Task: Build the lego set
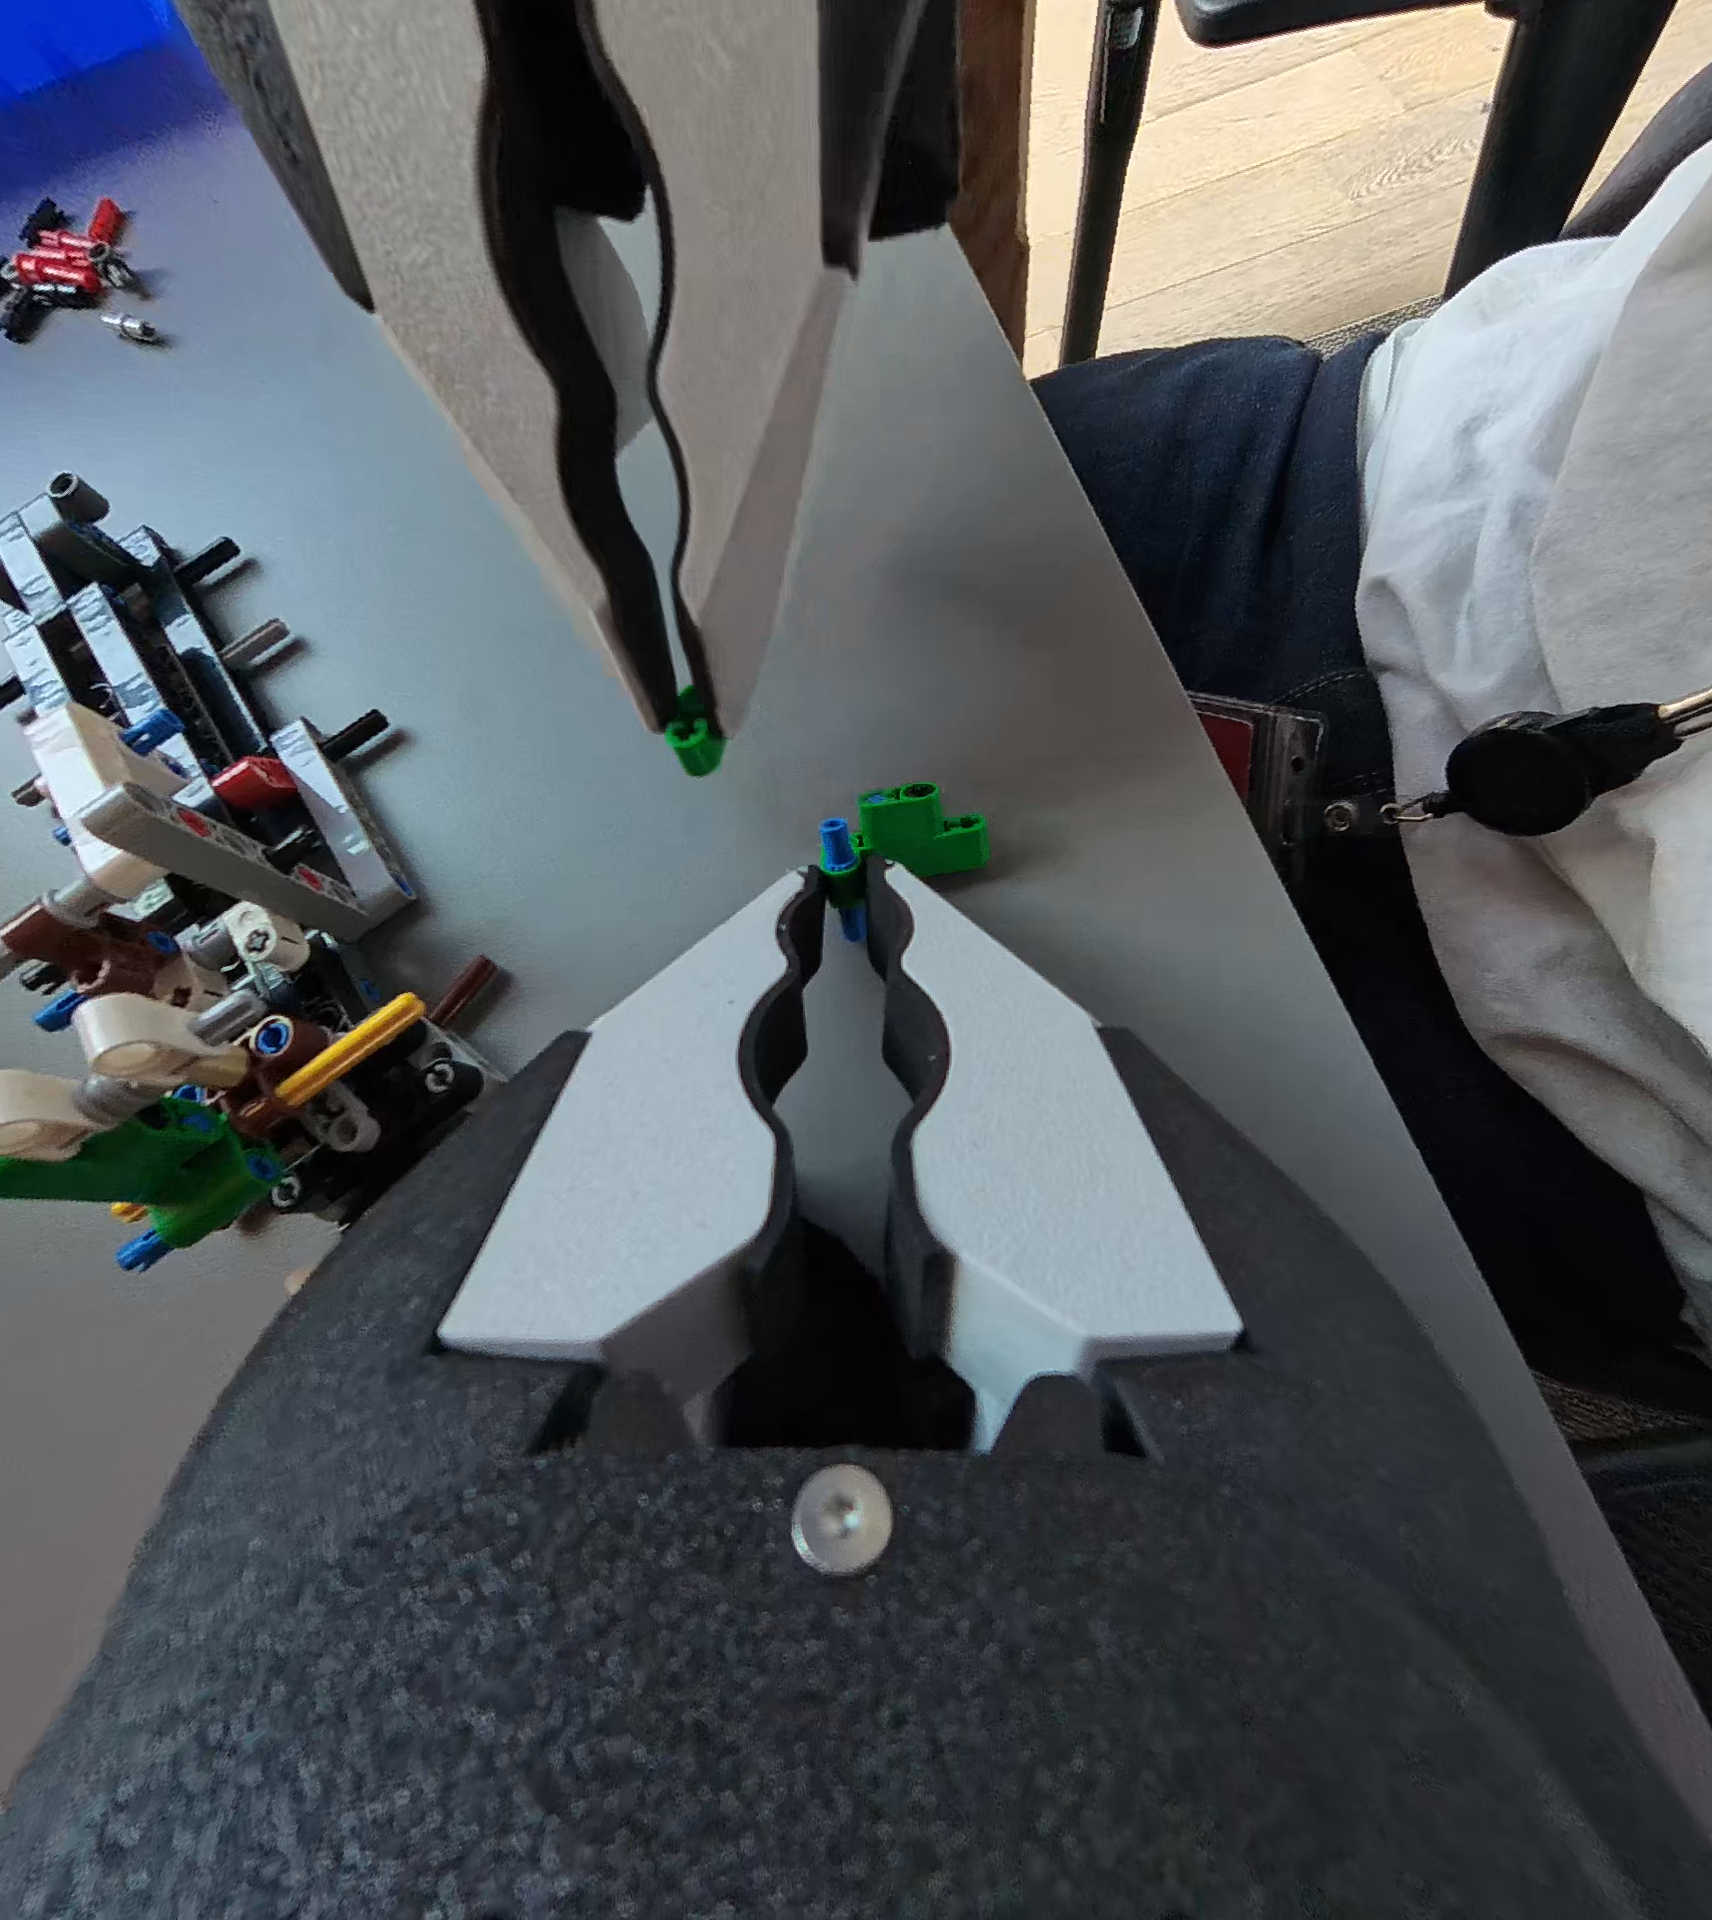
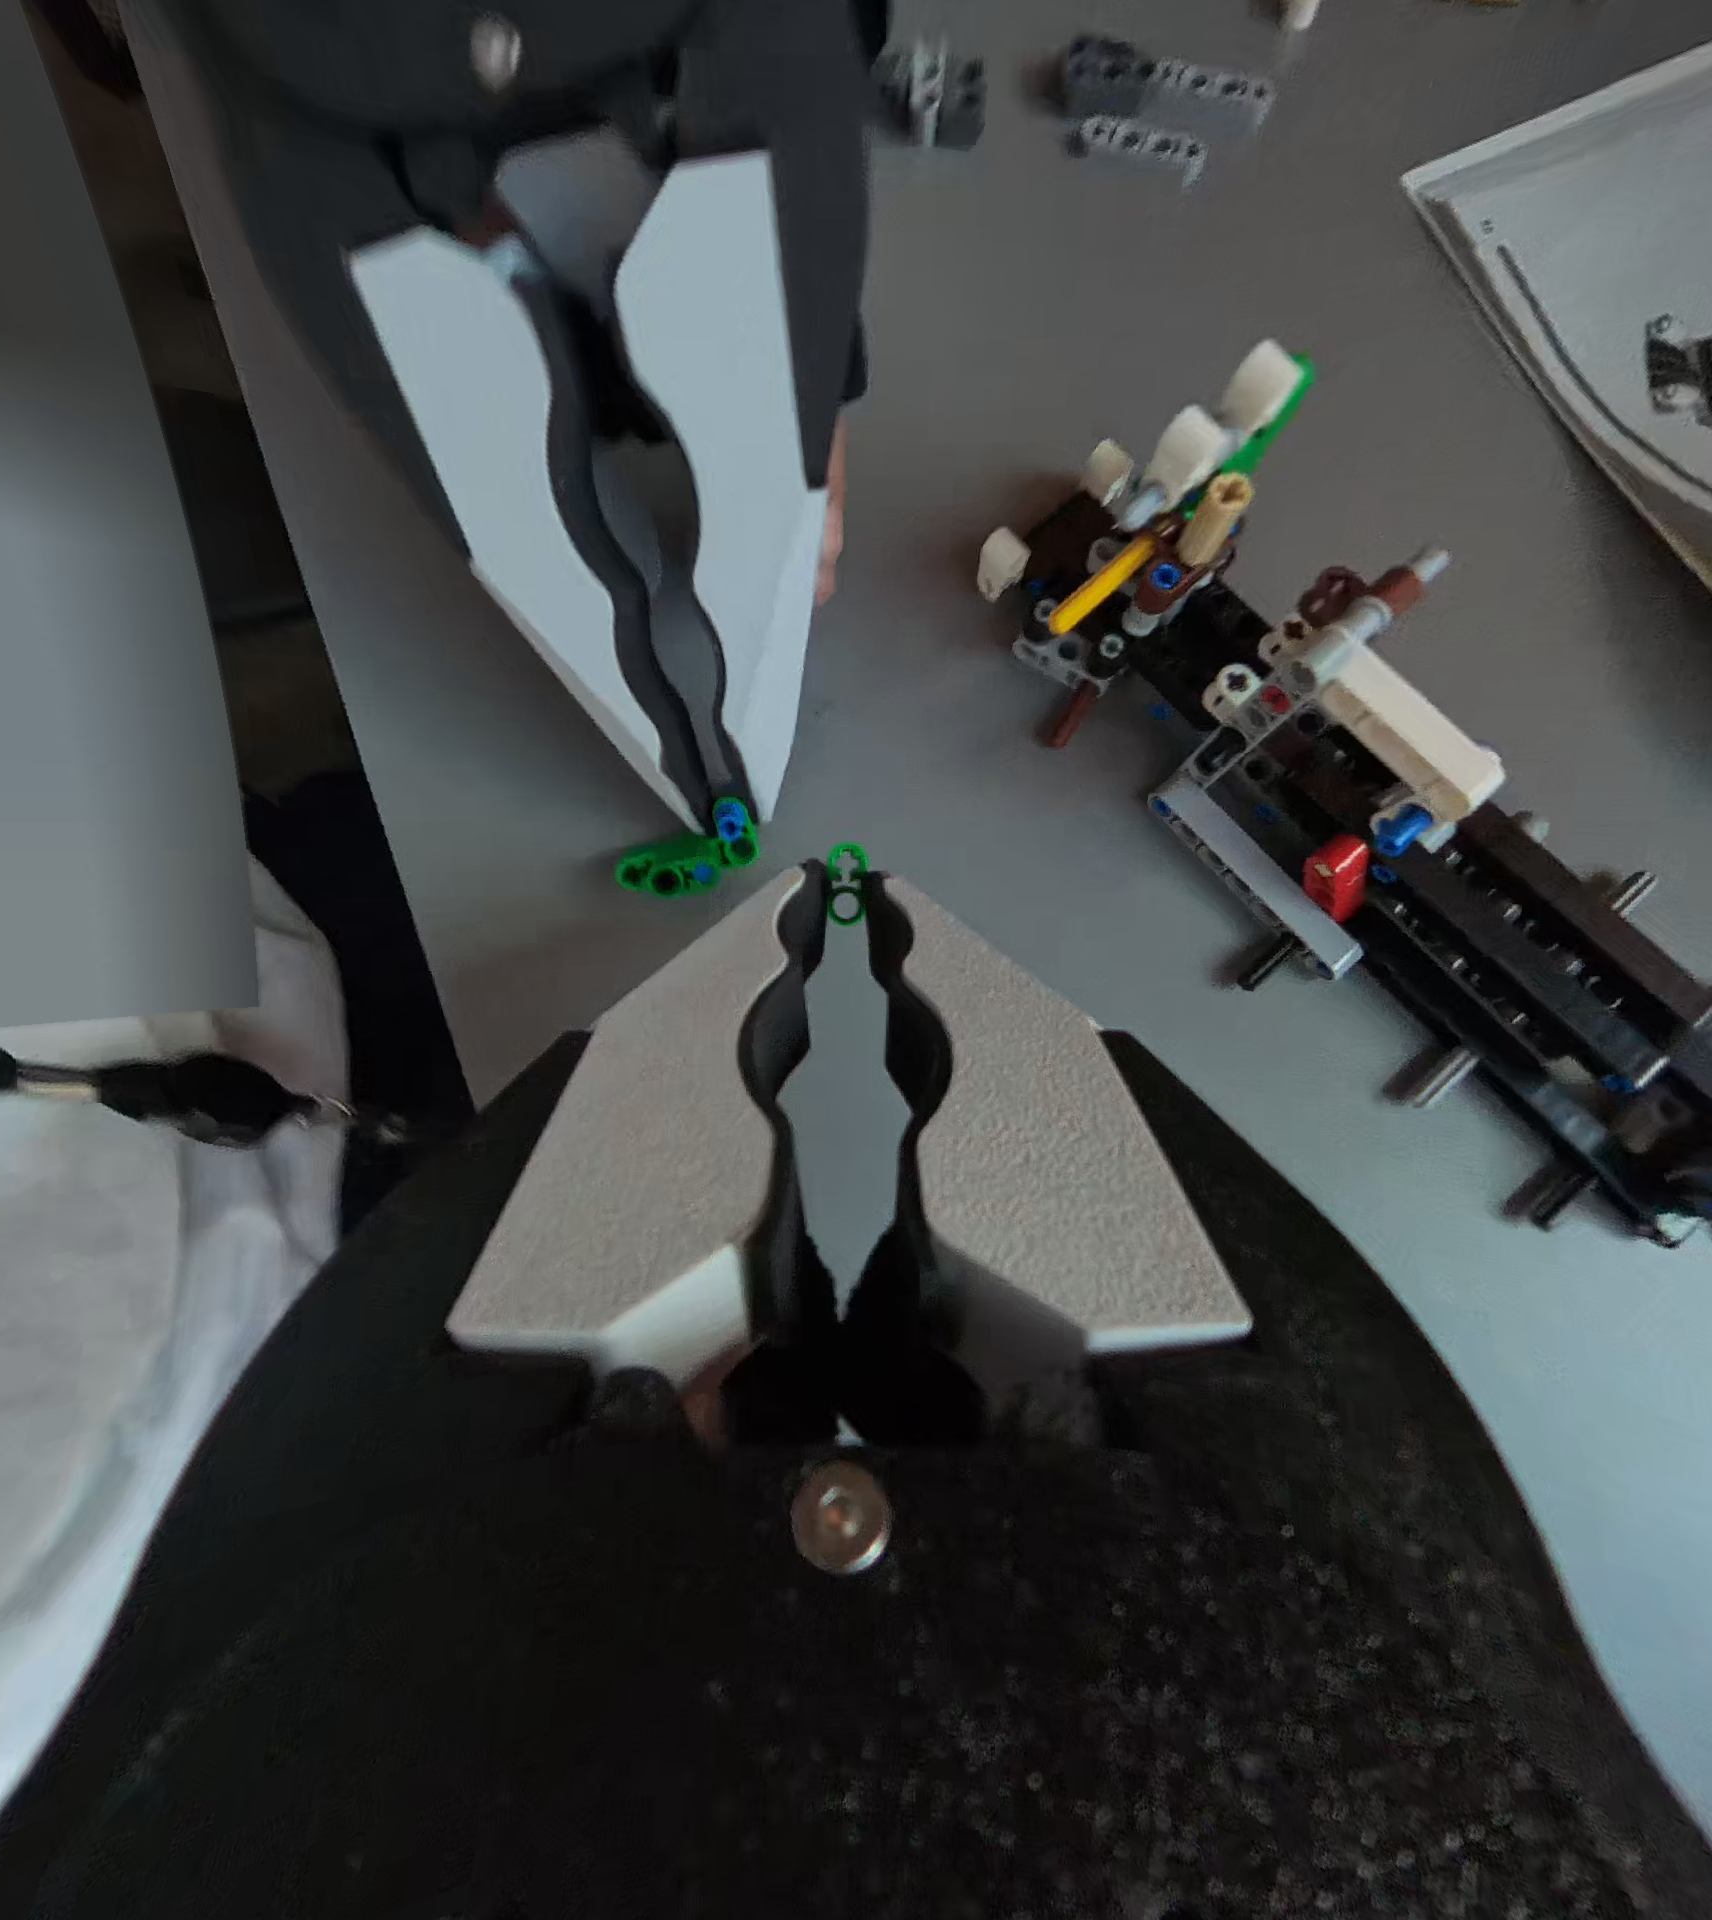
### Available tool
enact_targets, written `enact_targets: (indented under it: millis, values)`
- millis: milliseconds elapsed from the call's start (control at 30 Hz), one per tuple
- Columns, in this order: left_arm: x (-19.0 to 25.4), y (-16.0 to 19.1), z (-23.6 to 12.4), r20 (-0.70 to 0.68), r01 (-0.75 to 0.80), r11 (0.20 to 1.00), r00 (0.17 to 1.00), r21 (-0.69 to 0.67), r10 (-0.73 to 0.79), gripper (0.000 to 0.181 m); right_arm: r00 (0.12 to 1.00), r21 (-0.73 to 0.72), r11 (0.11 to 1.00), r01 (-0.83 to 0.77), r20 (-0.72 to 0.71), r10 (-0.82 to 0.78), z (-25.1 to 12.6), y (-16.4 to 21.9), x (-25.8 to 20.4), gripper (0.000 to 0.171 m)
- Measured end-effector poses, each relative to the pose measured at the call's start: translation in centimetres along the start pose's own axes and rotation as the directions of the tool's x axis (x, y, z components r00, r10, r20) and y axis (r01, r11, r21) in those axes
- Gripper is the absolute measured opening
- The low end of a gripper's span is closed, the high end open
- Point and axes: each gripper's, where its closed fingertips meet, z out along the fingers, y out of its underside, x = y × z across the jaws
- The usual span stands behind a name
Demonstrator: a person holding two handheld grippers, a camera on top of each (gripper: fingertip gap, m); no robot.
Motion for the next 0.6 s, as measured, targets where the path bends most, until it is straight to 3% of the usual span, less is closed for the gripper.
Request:
enact_targets:
  millis: [33,133,233,333,433,600]
  values:
    - [-0.3,0.1,0.0,0.024,-0.003,1.0,1.0,-0.005,0.003,0.007,0.993,0.072,0.991,-0.111,0.054,0.107,-0.3,-0.7,0.0,0.006]
    - [-0.7,0.1,0.1,0.084,-0.036,0.999,0.996,-0.012,0.037,0.007,0.89,0.211,0.876,-0.433,0.255,0.378,-0.5,-2.0,-0.1,0.006]
    - [-1.4,0.1,0.2,0.155,-0.058,0.998,0.986,-0.025,0.061,0.011,0.803,0.258,0.773,-0.579,0.345,0.486,-0.2,-2.2,-0.1,0.006]
    - [-1.8,-0.2,0.0,0.202,-0.082,0.997,0.976,-0.011,0.083,0.024,0.739,0.303,0.684,-0.664,0.409,0.536,-0.2,-2.7,-0.1,0.006]
    - [-2.8,-1.4,-1.1,0.287,-0.098,0.992,0.955,0.075,0.073,0.027,0.721,0.352,0.63,-0.692,0.37,0.586,-0.2,-2.5,0.7,0.006]
    - [-4.5,-3.8,-4.3,0.558,-0.311,0.948,0.8,0.066,0.223,0.032,0.582,0.387,0.435,-0.813,0.504,0.639,-1.4,-3.6,1.1,0.006]
